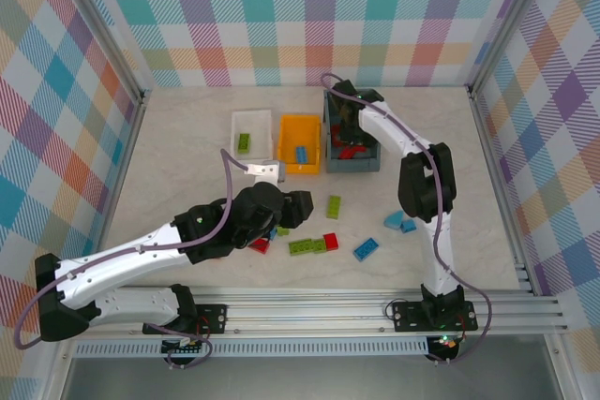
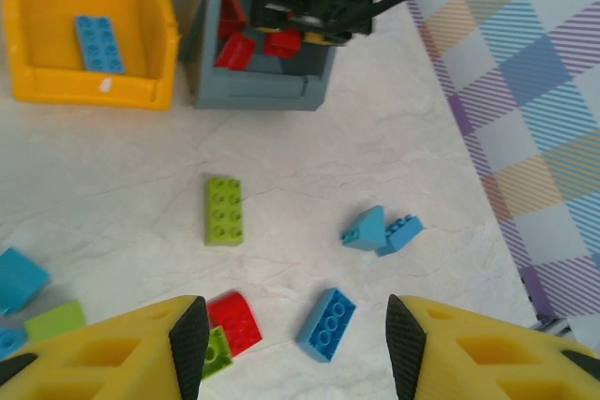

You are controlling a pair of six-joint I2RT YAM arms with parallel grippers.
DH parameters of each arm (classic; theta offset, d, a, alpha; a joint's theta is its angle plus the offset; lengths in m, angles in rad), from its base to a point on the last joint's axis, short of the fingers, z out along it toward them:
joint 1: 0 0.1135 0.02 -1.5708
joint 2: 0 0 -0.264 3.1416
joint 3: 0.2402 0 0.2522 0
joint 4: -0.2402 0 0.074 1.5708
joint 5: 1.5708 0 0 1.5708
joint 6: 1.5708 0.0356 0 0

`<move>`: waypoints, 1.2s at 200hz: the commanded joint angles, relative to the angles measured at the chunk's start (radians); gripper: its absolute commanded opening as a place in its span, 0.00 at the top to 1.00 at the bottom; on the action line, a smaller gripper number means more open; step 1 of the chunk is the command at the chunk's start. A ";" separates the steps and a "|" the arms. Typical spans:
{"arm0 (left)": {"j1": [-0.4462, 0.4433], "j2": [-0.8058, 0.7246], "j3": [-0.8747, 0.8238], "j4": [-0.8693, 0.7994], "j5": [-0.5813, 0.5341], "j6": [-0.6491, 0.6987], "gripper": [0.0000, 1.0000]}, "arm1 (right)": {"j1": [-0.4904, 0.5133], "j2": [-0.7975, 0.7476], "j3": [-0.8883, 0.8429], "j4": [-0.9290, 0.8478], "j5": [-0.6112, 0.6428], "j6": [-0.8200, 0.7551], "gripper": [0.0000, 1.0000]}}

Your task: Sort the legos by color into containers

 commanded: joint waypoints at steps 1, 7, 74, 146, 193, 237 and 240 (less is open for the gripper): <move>0.041 -0.029 0.004 -0.118 -0.020 -0.052 0.46 | 0.025 -0.040 0.040 -0.018 0.027 -0.035 0.47; 0.049 -0.035 -0.005 -0.134 -0.018 -0.065 0.46 | 0.034 -0.053 0.046 -0.015 0.026 -0.043 0.45; 0.220 -0.121 -0.070 -0.381 0.043 -0.164 0.49 | 0.142 -0.329 0.002 0.050 0.049 -0.112 0.45; 0.654 -0.209 -0.412 -0.396 0.121 -0.291 0.48 | 0.523 -0.818 -0.795 0.664 -0.614 -0.229 0.35; 0.892 -0.043 -0.493 -0.242 0.165 -0.259 0.39 | 0.655 -0.801 -0.903 0.751 -0.684 -0.153 0.29; 0.988 0.066 -0.508 -0.179 0.187 -0.192 0.33 | 0.662 -0.785 -0.903 0.754 -0.664 -0.123 0.29; 0.992 0.073 -0.510 -0.170 0.189 -0.185 0.34 | 0.662 -0.785 -0.903 0.753 -0.663 -0.122 0.29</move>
